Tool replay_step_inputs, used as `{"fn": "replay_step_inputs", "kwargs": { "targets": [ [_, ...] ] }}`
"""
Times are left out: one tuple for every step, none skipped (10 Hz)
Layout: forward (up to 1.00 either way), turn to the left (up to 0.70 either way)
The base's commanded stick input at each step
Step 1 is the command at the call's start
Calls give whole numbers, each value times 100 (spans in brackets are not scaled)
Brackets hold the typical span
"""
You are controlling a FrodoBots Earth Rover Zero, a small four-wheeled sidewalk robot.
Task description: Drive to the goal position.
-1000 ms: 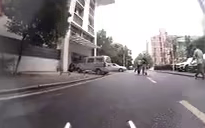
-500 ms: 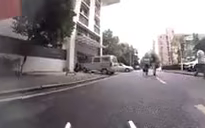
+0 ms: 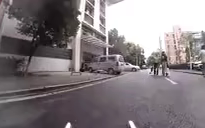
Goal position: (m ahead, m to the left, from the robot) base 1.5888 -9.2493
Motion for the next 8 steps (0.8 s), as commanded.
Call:
{"fn": "replay_step_inputs", "kwargs": {
  "targets": [
    [45,27],
    [45,27],
    [45,27],
    [45,27],
    [45,27],
    [45,27],
    [45,27],
    [45,27]
  ]
}}
